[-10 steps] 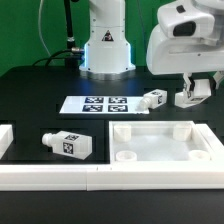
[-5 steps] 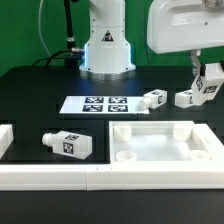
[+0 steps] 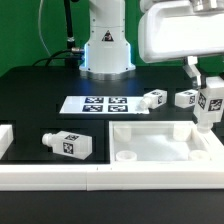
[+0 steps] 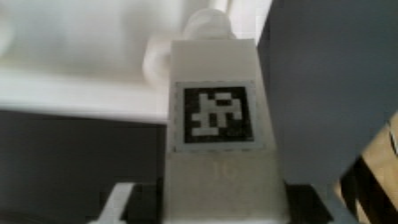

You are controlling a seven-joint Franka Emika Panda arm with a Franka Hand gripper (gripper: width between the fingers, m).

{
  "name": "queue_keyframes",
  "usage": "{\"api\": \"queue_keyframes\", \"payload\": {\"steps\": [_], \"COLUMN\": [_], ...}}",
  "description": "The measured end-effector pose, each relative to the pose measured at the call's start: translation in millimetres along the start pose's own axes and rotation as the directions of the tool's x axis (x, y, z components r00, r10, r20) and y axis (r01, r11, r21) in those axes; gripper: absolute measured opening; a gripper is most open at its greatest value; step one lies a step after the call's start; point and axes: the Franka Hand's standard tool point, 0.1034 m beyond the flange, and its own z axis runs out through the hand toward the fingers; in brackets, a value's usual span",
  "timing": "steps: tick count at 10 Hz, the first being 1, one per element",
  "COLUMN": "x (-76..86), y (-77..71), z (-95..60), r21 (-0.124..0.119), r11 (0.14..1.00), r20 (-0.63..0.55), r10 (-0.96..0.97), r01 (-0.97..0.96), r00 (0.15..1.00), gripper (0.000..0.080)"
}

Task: Assemble one leg

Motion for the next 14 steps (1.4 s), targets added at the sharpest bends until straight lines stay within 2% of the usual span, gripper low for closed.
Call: {"api": "queue_keyframes", "payload": {"steps": [2,3,4,5,7,9,13,14], "x": [4.7,0.5,-0.3,-2.6,-7.5,-10.6,-7.4,-6.7], "y": [4.1,4.9,5.8,14.1,12.0,20.2,16.5,8.7], "z": [0.6,3.7,4.3,5.5,11.2,18.3,27.7,28.4], "r21": [-0.018,-0.022,-0.022,-0.031,-0.029,-0.037,-0.033,-0.025], "r11": [1.0,1.0,1.0,0.999,0.999,0.999,0.999,1.0], "r20": [-0.124,-0.138,-0.128,-0.123,-0.114,-0.115,-0.128,-0.132], "r10": [-0.008,-0.008,-0.009,-0.025,-0.018,-0.019,-0.017,-0.016], "r01": [0.005,0.005,0.007,0.021,0.015,0.015,0.013,0.013], "r00": [0.992,0.99,0.992,0.992,0.993,0.993,0.992,0.991], "gripper": [0.0285,0.0285,0.0285,0.0285,0.0285,0.0285,0.0285,0.0285]}}
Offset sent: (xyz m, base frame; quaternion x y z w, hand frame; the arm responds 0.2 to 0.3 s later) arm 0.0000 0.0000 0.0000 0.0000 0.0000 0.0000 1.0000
